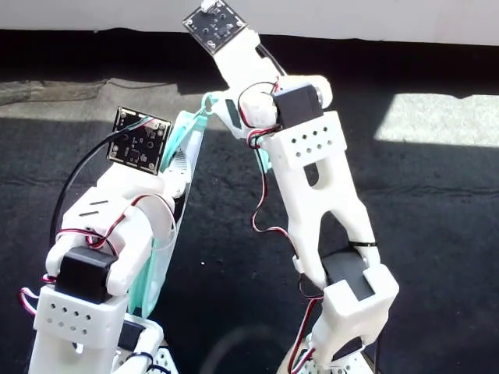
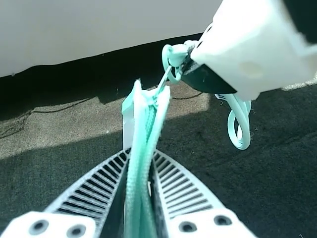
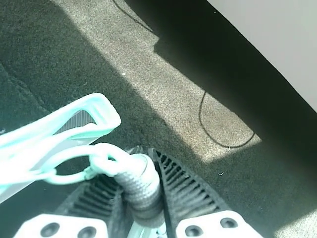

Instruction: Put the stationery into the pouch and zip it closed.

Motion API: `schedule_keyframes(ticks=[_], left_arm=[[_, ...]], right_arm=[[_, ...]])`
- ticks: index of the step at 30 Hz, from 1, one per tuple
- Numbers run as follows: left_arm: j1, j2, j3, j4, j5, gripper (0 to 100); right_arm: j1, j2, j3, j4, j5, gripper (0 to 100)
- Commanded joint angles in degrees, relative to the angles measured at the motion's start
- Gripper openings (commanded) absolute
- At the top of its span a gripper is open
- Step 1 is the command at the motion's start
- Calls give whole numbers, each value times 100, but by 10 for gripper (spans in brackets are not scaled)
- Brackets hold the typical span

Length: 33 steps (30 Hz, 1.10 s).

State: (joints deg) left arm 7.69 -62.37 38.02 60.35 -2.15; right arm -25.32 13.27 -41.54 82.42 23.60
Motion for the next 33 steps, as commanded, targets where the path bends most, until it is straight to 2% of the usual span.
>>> schedule_keyframes(ticks=[1, 7, 12, 16, 19, 23, 25, 28, 33], left_arm=[[-110, -136, -391, 0, -18, 10], [-110, -92, -356, -18, -18, 10], [-110, -75, -356, -79, -18, 10], [-110, 57, -84, -949, 0, 10], [-119, 479, 4, -1723, 404, 10], [-75, 1244, 31, -2382, 589, 14], [4, 1701, 31, -2409, 589, 20], [22, 2211, 31, -2347, 589, 93], [-4, 2264, -22, -1609, 589, 161]], right_arm=[[321, 101, 66, -347, -9, 7], [321, 400, 101, -286, -18, 7], [-4, 391, -1121, 523, -18, 7], [-242, 409, -2536, 1253, -18, 7], [-338, 409, -3371, 1684, -18, 7], [-330, 426, -3785, 1859, -18, 7], [-321, 444, -3776, 1859, -18, 7], [-356, 418, -3503, 1859, -18, 7], [-426, 418, -3116, 1859, -18, 7]])
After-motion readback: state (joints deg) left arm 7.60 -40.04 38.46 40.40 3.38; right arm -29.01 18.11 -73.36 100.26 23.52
